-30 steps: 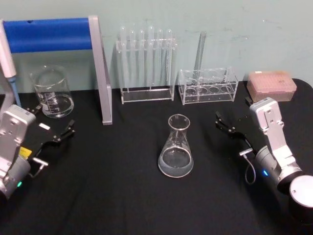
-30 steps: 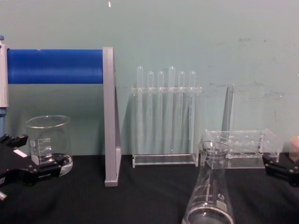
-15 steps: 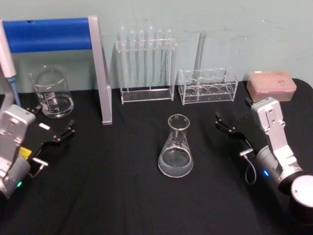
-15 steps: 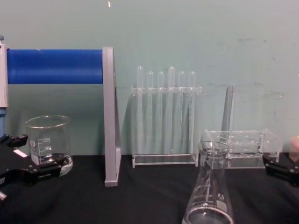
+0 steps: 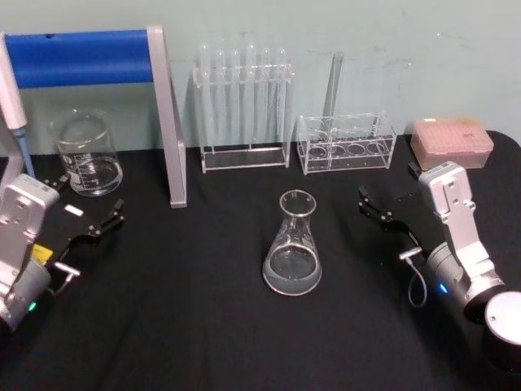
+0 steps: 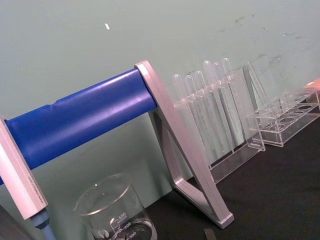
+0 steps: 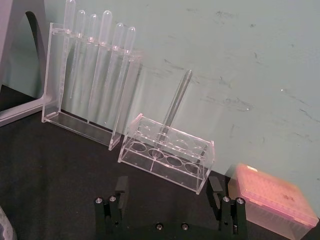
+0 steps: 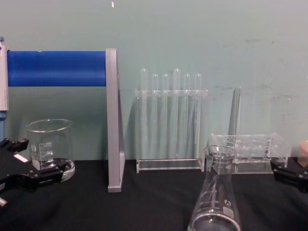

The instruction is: Grasp the erlenmeyer flask with one hand, shake it three times, then place it back.

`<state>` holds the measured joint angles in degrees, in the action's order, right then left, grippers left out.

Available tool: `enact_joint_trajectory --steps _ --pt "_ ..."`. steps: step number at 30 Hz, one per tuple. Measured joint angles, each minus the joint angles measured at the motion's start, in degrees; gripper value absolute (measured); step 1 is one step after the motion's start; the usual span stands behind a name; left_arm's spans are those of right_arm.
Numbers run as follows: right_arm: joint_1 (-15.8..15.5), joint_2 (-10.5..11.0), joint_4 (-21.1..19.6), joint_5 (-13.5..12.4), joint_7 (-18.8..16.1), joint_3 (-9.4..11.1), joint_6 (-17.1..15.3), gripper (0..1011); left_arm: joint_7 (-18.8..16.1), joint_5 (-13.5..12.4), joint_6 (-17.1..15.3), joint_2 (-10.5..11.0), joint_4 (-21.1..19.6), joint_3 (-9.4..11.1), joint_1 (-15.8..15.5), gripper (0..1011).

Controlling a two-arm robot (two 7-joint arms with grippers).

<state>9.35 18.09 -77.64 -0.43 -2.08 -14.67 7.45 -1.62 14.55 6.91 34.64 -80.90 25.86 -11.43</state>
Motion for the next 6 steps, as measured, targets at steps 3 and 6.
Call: enact_joint_trajectory --steps 3,6 --pt "0.0 0.01 -0.01 -0.02 -0.02 0.0 -0.02 1000 0.0 0.0 0.0 0.0 0.0 0.0 0.0 1001" --pt "0.0 0.02 -0.04 -0.04 -0.04 0.0 -0.03 1000 0.0 0.0 0.0 0.0 0.0 0.0 0.0 1001"
